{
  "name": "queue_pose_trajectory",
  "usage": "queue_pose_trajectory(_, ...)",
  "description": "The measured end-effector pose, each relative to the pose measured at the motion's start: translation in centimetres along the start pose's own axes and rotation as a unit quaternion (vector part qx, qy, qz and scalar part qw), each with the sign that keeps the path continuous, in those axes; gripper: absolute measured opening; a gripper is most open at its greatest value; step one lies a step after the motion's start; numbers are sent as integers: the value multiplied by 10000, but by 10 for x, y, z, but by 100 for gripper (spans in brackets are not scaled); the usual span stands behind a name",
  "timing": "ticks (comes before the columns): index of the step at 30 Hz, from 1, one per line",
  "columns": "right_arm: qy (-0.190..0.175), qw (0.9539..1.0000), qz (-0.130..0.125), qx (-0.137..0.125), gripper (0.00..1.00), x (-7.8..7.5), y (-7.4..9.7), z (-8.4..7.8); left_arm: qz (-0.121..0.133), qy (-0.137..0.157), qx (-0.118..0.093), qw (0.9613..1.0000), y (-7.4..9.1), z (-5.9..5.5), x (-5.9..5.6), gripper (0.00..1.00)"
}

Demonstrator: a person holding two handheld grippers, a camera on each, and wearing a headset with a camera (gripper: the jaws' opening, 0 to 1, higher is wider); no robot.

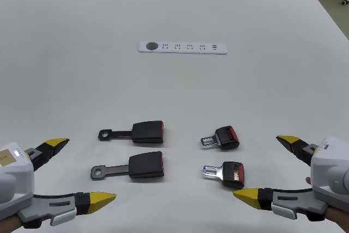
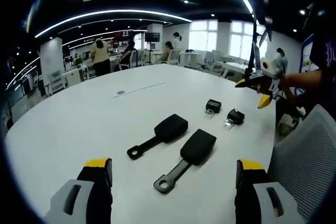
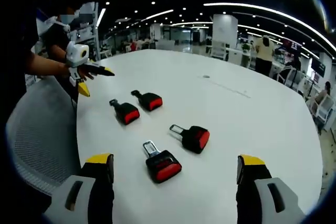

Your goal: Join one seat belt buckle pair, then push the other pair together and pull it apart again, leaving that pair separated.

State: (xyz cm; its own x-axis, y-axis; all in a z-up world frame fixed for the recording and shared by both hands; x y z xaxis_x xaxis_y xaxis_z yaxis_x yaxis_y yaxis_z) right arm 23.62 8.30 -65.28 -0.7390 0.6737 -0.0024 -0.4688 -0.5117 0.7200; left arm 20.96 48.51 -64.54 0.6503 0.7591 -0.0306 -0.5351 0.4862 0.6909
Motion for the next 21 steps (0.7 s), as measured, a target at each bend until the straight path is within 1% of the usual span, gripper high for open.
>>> queue_pose_trajectory(3,1,10000,-7,6,99,0,-1,0,-6,-3,4,10000,0,1,-2,100)
queue_pose_trajectory(10,15,10000,-18,9,99,0,0,0,-47,-7,-22,10000,-1,2,-1,100)
queue_pose_trajectory(21,32,10000,-20,34,99,0,0,-1,-34,-58,5,10000,-2,3,-1,100)
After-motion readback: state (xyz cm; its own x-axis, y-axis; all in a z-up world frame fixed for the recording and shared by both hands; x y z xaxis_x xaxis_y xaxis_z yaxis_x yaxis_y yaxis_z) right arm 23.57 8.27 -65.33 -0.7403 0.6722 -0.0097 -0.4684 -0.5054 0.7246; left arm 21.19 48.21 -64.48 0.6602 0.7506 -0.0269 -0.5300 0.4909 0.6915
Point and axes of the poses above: the centre of the closed fingertips' face, and the gripper's own axes: y roughly backward along the fingers, x roughly to its left, z roughly out of its top, the point moved 9 cm from there along y, roughly backward along the fingers, and after that the axes turned 12 degrees about x, right-handed, at the moved point
